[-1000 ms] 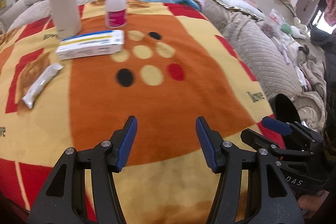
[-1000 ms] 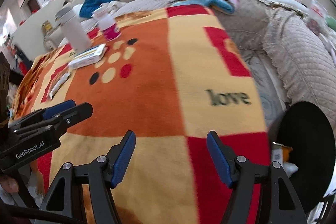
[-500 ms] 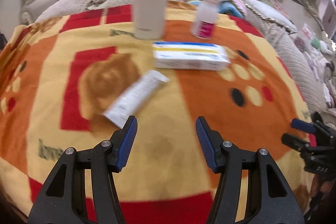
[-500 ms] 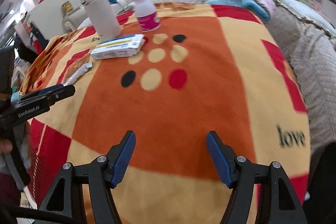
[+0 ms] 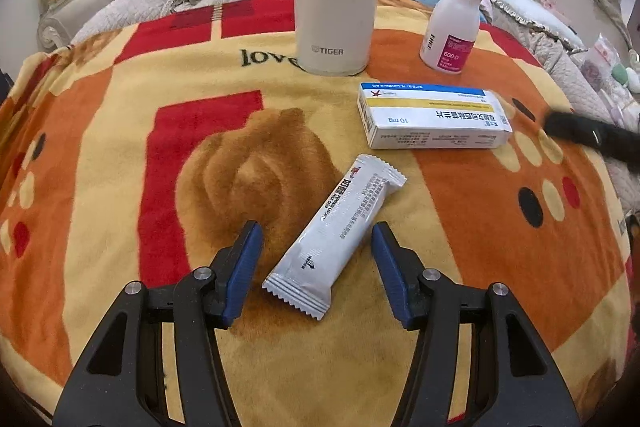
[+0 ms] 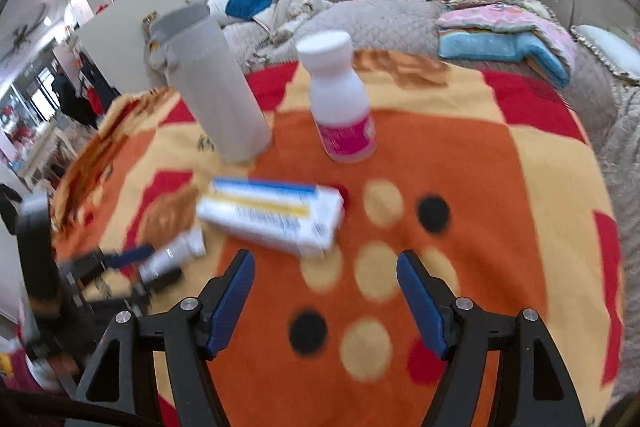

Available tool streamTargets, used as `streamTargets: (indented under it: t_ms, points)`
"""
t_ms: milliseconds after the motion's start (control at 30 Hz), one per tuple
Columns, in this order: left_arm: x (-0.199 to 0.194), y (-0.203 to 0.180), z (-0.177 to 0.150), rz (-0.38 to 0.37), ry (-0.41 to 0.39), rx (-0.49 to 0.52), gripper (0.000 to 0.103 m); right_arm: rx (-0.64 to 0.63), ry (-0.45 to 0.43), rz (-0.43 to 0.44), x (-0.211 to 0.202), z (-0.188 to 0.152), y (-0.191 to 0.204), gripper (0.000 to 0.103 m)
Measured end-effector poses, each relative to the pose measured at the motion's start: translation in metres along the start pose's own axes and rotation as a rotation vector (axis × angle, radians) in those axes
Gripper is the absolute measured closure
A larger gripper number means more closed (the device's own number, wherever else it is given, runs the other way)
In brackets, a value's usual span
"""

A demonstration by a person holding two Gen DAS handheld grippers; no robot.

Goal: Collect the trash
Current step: 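Grasp the white wrapper strip with the left tool while the right grasps the yellow-blue box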

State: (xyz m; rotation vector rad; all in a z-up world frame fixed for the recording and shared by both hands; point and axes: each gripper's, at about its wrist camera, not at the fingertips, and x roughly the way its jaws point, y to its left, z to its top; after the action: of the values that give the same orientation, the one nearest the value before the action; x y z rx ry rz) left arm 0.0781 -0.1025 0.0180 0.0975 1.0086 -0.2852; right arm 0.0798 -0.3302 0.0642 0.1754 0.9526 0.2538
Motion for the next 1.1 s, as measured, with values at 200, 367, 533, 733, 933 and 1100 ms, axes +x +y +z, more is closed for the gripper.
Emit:
streamTargets:
  t_ms: [200,367,533,733,933,1100]
  points:
    - [-0.005,0.013,0.002,-0.013,0.007,-0.062,0.078,0.061,-0.049,-0.163,0.028,0.026,-0.005,0.032]
    - [-0.006,0.014,0.000,-0.013,0.003,-0.059,0.078,0.117,-0.037,-0.210,0.050,0.041,-0.025,0.032]
    - [-0.006,0.017,-0.002,-0.026,-0.004,-0.068,0.078,0.122,0.037,-0.186,0.066,0.044,-0.037,0.032]
    - [-0.007,0.017,-0.003,-0.023,-0.006,-0.066,0.078,0.029,0.095,-0.117,0.061,0.031,-0.021,0.032]
    - [-0.010,0.023,-0.006,-0.004,-0.010,-0.066,0.078,-0.028,0.152,-0.005,0.044,0.001,0.003,0.032]
    - [-0.014,0.037,-0.011,0.018,-0.007,-0.100,0.078,-0.023,0.118,0.026,0.027,-0.010,0.016,0.032]
